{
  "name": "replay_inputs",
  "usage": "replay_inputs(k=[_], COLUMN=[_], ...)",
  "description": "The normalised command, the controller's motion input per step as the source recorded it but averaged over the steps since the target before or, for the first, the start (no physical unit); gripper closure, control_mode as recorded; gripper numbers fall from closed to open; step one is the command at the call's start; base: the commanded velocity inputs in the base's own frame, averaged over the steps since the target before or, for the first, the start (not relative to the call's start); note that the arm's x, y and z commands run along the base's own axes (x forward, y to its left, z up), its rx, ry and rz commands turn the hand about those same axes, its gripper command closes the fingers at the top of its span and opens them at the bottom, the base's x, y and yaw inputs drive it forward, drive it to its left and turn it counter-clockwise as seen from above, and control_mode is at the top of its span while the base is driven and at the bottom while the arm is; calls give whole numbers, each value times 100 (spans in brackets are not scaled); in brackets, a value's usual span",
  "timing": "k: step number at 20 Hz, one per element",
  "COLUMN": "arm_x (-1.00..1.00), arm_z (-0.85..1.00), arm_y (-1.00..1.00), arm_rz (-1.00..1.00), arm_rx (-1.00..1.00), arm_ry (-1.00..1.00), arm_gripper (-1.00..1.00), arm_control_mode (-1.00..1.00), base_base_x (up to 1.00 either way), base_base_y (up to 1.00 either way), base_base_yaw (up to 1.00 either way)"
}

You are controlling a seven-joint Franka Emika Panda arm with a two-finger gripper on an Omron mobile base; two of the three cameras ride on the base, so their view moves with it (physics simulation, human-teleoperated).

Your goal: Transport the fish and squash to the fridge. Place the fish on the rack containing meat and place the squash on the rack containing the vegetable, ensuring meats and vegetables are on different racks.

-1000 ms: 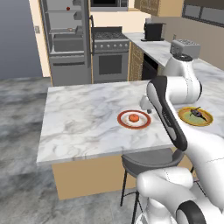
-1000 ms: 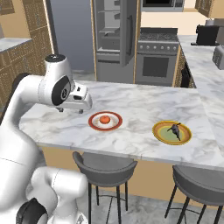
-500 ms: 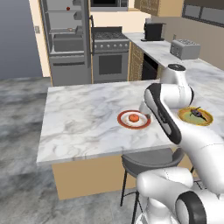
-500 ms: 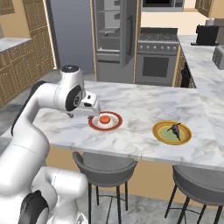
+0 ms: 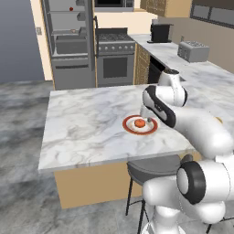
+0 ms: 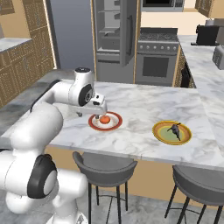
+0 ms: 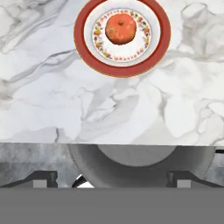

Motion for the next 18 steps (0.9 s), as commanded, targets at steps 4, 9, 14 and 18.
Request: replay_inputs(k=[4,9,14,18], arm_x=[65,44,37,41], arm_z=[-28,-46,-39,-32], arm_y=[-6,0,0,0], arm_rz=[0,0,0,0], arm_rx=[0,0,0,0], arm_ry=[3,1,1,1], arm_gripper=[-100,-100,-100,-100], arm_control_mode=[-100,-100,-100,-100], base_base_x=[0,0,0,0], base_base_y=[0,0,0,0], base_base_yaw=[0,0,0,0])
